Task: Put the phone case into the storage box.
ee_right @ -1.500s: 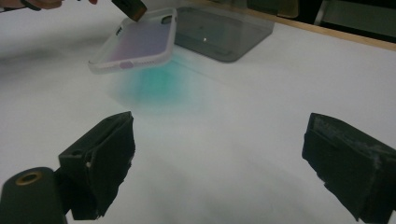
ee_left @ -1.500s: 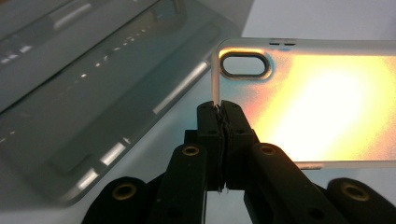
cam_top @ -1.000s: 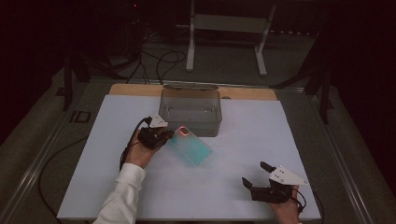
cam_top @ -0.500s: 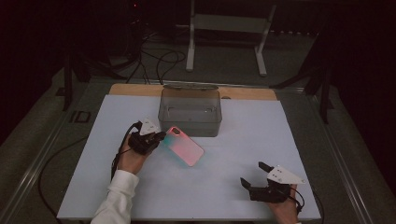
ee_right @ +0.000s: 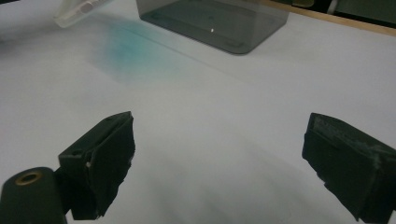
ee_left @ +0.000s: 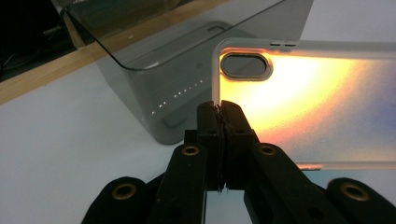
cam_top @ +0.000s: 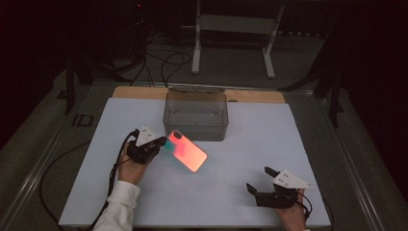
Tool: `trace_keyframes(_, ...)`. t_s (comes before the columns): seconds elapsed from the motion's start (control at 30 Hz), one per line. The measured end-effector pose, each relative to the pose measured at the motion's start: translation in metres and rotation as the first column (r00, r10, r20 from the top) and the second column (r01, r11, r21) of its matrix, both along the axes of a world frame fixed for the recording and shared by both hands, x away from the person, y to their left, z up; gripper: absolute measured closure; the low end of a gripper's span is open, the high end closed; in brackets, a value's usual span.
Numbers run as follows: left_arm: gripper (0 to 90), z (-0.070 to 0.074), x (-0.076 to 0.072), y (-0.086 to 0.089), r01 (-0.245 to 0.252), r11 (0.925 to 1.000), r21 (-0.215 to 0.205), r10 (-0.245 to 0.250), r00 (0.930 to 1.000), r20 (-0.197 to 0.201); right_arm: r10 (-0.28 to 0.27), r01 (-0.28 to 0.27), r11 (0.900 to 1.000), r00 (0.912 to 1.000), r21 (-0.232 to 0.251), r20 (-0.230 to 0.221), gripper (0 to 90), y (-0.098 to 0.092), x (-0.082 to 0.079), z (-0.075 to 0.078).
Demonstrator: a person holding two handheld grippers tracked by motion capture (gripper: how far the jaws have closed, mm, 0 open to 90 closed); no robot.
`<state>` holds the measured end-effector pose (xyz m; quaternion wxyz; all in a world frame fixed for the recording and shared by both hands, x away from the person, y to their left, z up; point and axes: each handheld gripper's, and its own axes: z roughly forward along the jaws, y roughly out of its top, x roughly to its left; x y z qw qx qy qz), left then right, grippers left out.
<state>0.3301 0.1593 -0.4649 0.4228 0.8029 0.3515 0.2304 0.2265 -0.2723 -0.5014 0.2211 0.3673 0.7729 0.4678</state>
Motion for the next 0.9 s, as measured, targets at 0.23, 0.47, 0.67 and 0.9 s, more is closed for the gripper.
trace_keyframes(0.23,88.7,0.003,-0.004,-0.002,0.001,0.9999,0.012,-0.001,0.9996,0.028,0.009,-0.009,1.000,1.0000,-0.005,0.000,9.3,0.000,0.001,0.000)
trace_keyframes(0.47,88.8,0.007,-0.009,-0.002,0.005,1.0000,0.005,-0.005,0.9978,0.065,0.020,-0.020,1.000,0.9994,-0.004,-0.030,9.0,-0.001,0.007,-0.001)
trace_keyframes(0.67,88.8,0.013,-0.013,0.000,-0.002,0.9999,0.010,0.001,0.9957,0.092,0.038,-0.038,0.999,0.9989,0.007,-0.027,8.9,0.002,0.016,0.012)
trace_keyframes(0.9,88.7,0.016,-0.015,0.005,0.006,0.9999,0.009,-0.006,0.9938,0.111,0.094,-0.095,0.995,0.9941,-0.016,-0.054,8.9,0.012,0.034,0.028)
